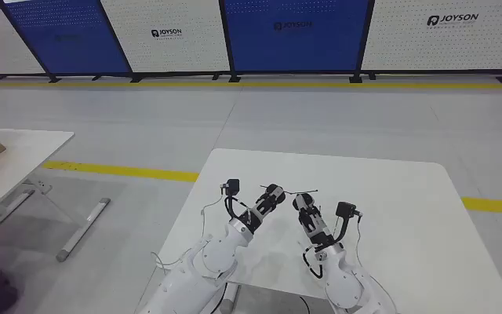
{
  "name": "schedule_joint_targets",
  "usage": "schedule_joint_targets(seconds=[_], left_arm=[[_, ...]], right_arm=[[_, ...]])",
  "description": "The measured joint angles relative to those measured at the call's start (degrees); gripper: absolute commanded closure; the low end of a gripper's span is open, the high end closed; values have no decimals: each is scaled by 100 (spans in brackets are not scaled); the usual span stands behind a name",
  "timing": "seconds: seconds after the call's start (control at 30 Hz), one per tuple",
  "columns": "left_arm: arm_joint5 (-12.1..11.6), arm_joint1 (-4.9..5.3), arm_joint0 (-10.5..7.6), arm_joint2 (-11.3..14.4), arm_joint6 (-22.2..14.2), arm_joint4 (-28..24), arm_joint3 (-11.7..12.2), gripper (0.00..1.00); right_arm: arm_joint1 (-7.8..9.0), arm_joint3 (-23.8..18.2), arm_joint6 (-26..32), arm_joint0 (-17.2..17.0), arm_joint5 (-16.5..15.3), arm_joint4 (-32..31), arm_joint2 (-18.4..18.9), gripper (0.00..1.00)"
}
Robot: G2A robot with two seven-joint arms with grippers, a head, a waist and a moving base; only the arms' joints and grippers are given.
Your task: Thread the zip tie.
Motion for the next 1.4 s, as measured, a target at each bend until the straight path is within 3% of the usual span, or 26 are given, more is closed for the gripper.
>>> schedule_joint_targets(seconds=[0.1, 0.77, 1.07, 1.1, 1.4], left_arm=[[5, -7, 2, -4, 7, 3, -3, 100], [57, -45, -24, -31, 5, 110, 37, 100], [16, -54, 5, -44, -32, 173, 28, 100], [12, -54, 10, -49, -40, 177, 22, 100], [34, -65, 25, -70, -61, 192, -16, 100]], right_arm=[[-3, -6, 12, -7, 6, -12, 8, 84], [0, -193, 34, -93, -14, -29, 54, 75], [2, -193, 38, -47, 9, 52, 149, 88], [-1, -186, 48, -36, 20, 53, 152, 100], [-16, -170, 103, -3, 32, 39, 159, 100]])
